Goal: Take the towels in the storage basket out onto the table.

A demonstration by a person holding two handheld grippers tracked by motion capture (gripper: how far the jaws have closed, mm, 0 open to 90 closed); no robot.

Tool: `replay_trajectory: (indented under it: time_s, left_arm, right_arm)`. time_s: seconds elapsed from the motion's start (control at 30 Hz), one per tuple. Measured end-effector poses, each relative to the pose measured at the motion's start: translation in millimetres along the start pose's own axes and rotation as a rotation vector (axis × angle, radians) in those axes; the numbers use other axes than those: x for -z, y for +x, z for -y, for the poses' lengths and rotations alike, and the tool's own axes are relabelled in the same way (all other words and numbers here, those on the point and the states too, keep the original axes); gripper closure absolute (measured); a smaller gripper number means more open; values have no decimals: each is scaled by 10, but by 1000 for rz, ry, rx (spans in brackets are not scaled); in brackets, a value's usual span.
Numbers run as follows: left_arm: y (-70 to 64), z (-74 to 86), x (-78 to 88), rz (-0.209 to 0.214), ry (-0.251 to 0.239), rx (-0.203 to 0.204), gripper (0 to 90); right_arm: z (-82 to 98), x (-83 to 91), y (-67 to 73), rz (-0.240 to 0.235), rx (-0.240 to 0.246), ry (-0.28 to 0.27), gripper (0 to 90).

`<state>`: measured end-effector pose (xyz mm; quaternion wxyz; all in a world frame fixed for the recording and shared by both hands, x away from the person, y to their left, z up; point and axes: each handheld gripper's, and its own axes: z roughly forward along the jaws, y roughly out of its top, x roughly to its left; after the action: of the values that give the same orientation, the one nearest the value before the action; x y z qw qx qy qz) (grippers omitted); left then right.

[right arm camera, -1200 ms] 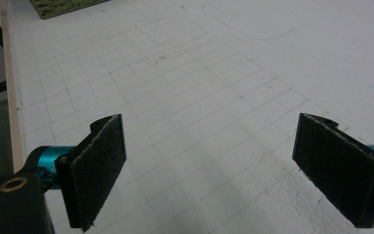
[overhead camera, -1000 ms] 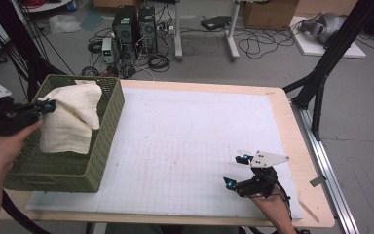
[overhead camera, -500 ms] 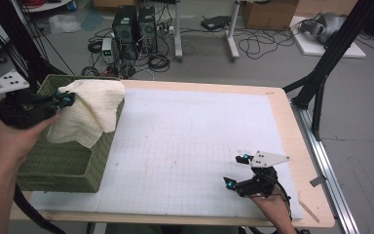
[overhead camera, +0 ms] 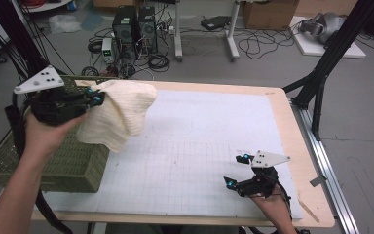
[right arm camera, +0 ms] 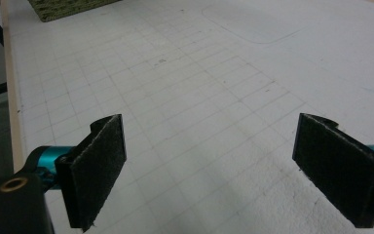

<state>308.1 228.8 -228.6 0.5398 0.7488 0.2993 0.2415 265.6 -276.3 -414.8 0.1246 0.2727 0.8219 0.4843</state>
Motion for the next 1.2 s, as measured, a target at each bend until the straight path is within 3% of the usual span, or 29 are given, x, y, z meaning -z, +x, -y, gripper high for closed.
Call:
replay_trajectory:
  time_s: [0.63, 1.2]
  left_arm:
    - [-434, 174, -581, 133, 20, -3, 858]
    - [-773, 422, -964, 224, 51, -22, 858]
  right_arm:
    - [-4, 12, 3, -1, 1, -7, 114]
    - [-8, 15, 4, 0, 3, -8, 114]
